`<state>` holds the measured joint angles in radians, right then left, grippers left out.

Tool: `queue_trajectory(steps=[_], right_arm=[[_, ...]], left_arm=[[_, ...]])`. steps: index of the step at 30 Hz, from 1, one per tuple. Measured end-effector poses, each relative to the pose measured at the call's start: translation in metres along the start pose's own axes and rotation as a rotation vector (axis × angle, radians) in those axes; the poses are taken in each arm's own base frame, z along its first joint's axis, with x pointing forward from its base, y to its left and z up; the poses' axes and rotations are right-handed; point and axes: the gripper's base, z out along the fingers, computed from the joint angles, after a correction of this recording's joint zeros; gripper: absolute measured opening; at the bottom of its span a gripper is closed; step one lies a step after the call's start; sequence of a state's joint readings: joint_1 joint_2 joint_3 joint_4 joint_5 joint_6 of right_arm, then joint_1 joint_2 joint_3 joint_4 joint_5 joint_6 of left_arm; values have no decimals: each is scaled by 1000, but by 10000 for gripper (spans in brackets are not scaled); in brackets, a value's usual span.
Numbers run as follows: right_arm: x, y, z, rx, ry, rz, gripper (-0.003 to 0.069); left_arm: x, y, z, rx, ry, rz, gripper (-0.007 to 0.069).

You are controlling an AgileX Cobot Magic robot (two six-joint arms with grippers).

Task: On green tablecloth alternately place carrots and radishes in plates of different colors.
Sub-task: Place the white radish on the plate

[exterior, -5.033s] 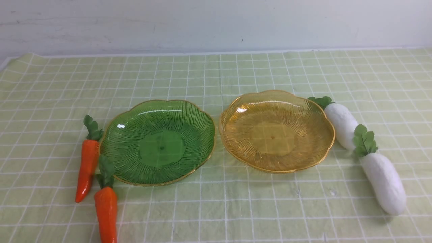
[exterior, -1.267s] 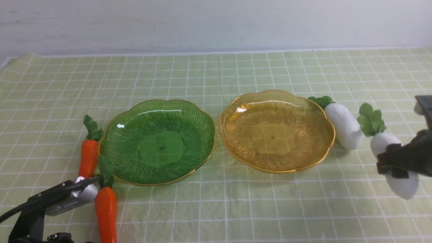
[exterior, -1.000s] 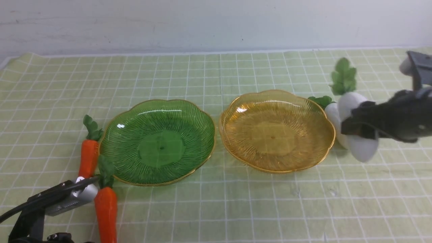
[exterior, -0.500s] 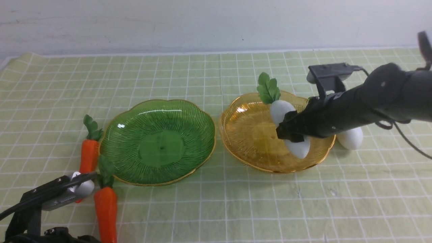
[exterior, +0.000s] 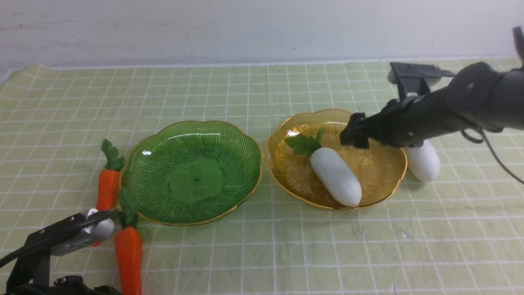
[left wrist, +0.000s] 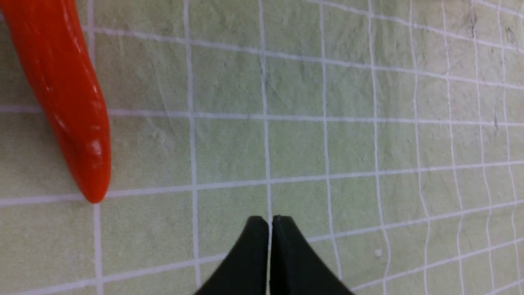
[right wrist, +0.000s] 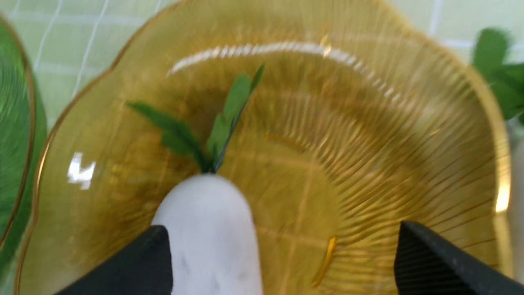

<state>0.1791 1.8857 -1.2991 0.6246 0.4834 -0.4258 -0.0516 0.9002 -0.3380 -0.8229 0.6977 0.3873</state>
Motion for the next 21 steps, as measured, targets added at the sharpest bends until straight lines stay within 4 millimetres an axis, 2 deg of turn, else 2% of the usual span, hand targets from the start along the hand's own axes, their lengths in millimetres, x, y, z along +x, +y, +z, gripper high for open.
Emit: queue_trajectory(steps=[5, 6, 8, 10, 11, 15, 21], right_arm=[[-14, -45, -14, 80, -54, 83, 684], [-14, -47, -14, 82, -55, 86, 683], [-12, -70, -15, 118, -52, 130, 671], [-10, -77, -12, 127, -43, 143, 666], [-5, -87, -7, 140, -25, 162, 656], [6, -100, 7, 155, 18, 182, 629], [16, -105, 21, 158, 66, 185, 586]], left_arm=[[0, 0, 0, 0, 0, 0, -7], [0, 0, 0, 0, 0, 0, -7], [0, 0, 0, 0, 0, 0, -7], [0, 0, 0, 0, 0, 0, -7], [0, 0, 0, 0, 0, 0, -7], [0, 0, 0, 0, 0, 0, -7], [0, 0, 0, 0, 0, 1, -7]])
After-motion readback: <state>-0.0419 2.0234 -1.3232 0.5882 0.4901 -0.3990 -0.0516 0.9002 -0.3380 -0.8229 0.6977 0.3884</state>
